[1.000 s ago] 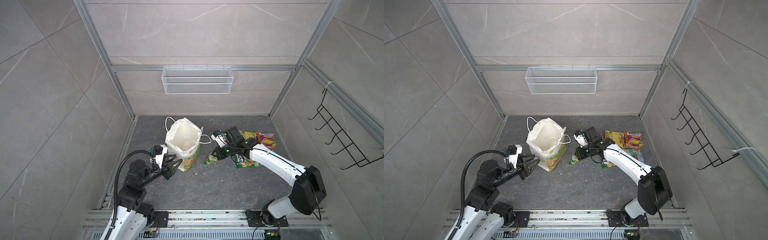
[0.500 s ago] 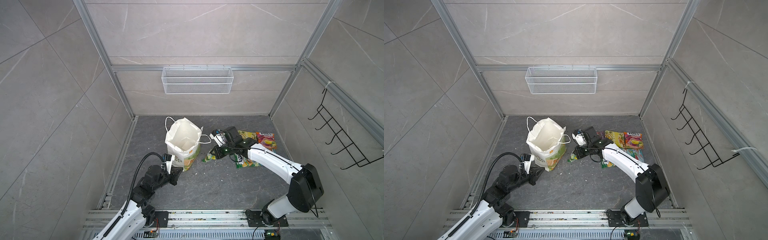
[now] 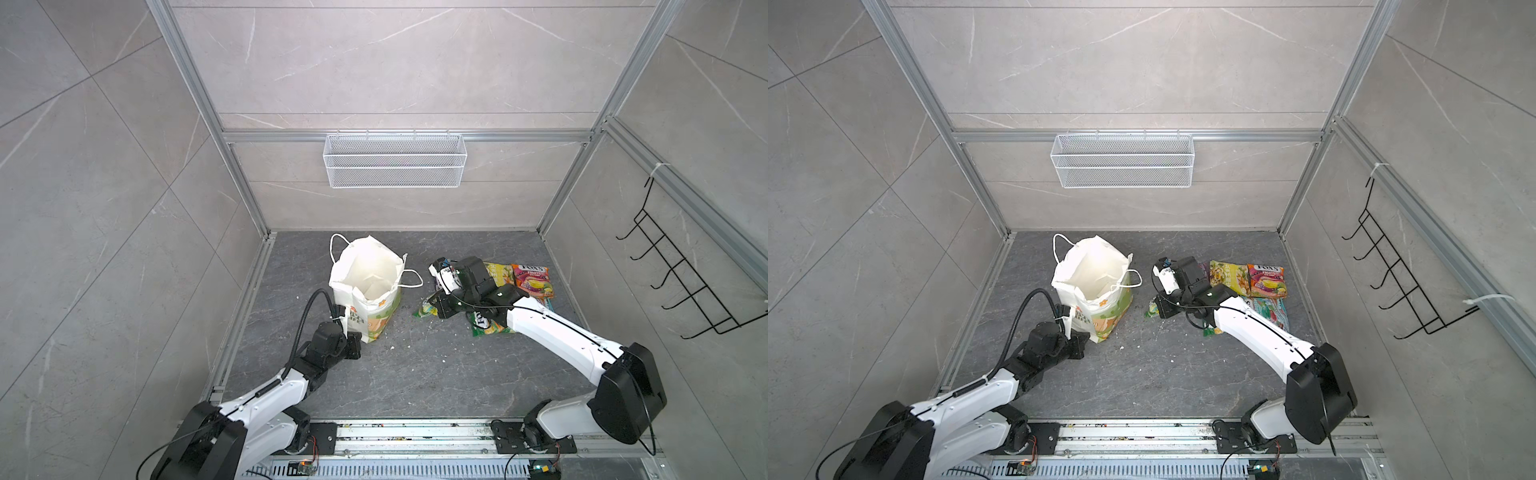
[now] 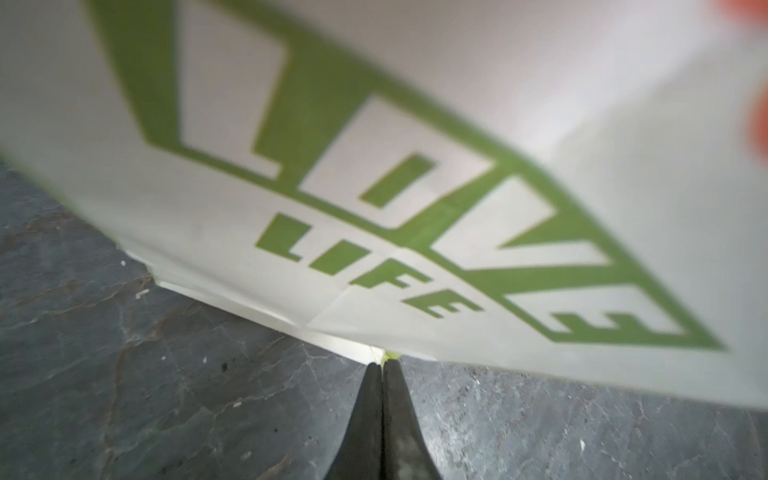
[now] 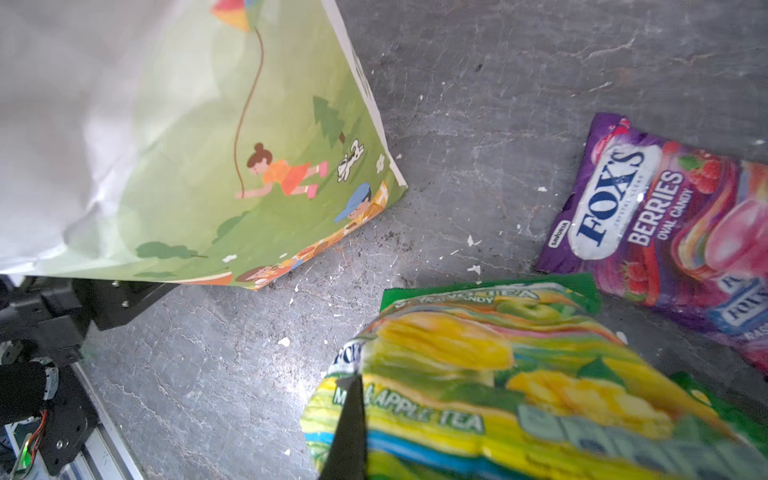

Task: Take the snacks out of the paper bag
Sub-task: 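Lower the packet beside the others with the right gripper while the left withdraws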

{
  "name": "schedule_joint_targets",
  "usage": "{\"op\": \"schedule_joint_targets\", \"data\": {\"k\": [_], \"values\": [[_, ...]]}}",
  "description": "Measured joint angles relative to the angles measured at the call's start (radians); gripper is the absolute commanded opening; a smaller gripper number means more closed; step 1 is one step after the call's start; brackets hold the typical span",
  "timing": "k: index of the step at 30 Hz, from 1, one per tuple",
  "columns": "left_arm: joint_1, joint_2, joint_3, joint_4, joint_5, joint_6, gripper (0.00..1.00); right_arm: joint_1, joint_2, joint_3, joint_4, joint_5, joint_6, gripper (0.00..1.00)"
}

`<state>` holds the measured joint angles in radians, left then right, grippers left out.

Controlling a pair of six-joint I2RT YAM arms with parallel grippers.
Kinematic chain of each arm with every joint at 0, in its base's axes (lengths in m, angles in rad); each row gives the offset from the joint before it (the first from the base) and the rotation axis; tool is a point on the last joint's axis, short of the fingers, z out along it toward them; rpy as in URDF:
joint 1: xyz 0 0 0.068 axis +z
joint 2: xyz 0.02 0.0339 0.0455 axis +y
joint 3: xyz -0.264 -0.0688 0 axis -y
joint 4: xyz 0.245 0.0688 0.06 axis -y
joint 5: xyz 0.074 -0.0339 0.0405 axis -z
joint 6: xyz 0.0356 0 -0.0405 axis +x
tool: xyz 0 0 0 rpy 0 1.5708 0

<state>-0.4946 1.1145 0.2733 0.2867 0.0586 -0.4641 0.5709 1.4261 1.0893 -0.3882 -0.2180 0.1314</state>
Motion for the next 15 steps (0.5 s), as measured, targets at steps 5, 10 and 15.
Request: {"op": "schedule_joint_targets", "data": {"k": [5,10,15], "values": [[0.014,0.142,0.032,0.107,0.004,0.010,0.04,0.000,-0.032,-0.026,0.020,0.021,0.003,0.00],[0.018,0.246,0.090,0.174,0.013,0.051,0.04,-0.003,-0.046,-0.037,0.020,0.040,0.004,0.00],[0.018,0.365,0.185,0.251,0.039,0.080,0.04,-0.005,-0.047,-0.038,0.020,0.040,0.003,0.00]]}}
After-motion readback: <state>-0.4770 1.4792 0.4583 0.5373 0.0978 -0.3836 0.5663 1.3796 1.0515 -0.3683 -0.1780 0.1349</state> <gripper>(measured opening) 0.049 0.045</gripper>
